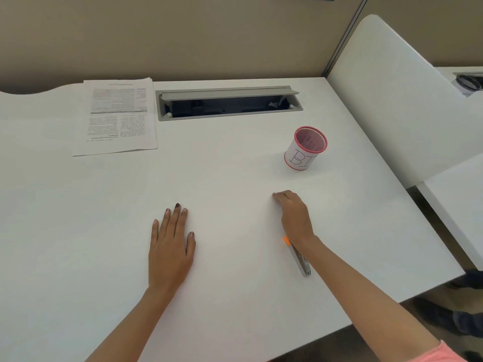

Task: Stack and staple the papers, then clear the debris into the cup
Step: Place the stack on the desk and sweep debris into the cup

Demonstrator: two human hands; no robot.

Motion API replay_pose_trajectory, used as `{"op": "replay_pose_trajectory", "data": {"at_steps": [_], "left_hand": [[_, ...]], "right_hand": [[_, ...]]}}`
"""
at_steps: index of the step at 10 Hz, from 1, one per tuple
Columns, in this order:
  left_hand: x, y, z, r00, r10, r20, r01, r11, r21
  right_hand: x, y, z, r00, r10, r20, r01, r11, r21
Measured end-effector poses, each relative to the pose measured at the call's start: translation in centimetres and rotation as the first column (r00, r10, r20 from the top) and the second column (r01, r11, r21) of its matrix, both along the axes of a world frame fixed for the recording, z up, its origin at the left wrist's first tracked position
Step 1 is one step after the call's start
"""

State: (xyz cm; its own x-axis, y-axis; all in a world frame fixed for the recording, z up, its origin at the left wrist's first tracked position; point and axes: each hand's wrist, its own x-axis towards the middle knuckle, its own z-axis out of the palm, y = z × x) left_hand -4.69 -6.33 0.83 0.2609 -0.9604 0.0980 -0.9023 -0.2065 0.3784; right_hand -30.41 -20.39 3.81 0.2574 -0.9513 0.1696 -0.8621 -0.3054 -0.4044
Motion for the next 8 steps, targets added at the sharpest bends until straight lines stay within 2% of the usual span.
{"op": "replay_pose_trajectory", "data": {"at_steps": [1, 2, 3, 4, 6, 7, 8], "left_hand": [[0.0, 0.0, -0.1, 1.0, 0.002, 0.013, -0.002, 1.0, 0.01], [0.1, 0.0, -0.1, 1.0, -0.002, 0.014, 0.002, 1.0, 0.009], [0.1, -0.1, -0.2, 1.0, -0.001, 0.012, 0.001, 1.0, 0.013], [0.0, -0.1, -0.2, 1.0, -0.004, 0.015, 0.004, 1.0, 0.013], [0.1, 0.1, -0.1, 1.0, -0.001, 0.009, 0.001, 1.0, 0.009], [0.0, 0.0, -0.1, 1.0, -0.002, 0.003, 0.002, 1.0, 0.009], [0.0, 0.0, -0.1, 1.0, -0.002, -0.001, 0.002, 1.0, 0.009]], "right_hand": [[-0.7, 0.2, 0.8, 0.998, -0.006, 0.064, 0.005, 1.0, 0.015], [-1.0, -0.1, 1.7, 0.979, -0.132, 0.157, 0.124, 0.991, 0.058], [-1.2, -0.1, 1.9, 0.962, -0.26, 0.082, 0.246, 0.959, 0.143], [-0.6, 0.3, 1.7, 0.96, -0.278, 0.041, 0.264, 0.941, 0.213], [1.1, 0.3, 2.1, 0.947, -0.294, 0.126, 0.263, 0.94, 0.217], [1.0, 0.0, 2.4, 0.935, -0.28, 0.22, 0.23, 0.947, 0.224], [0.7, 0.2, 2.0, 0.981, -0.136, 0.135, 0.115, 0.981, 0.157]]}}
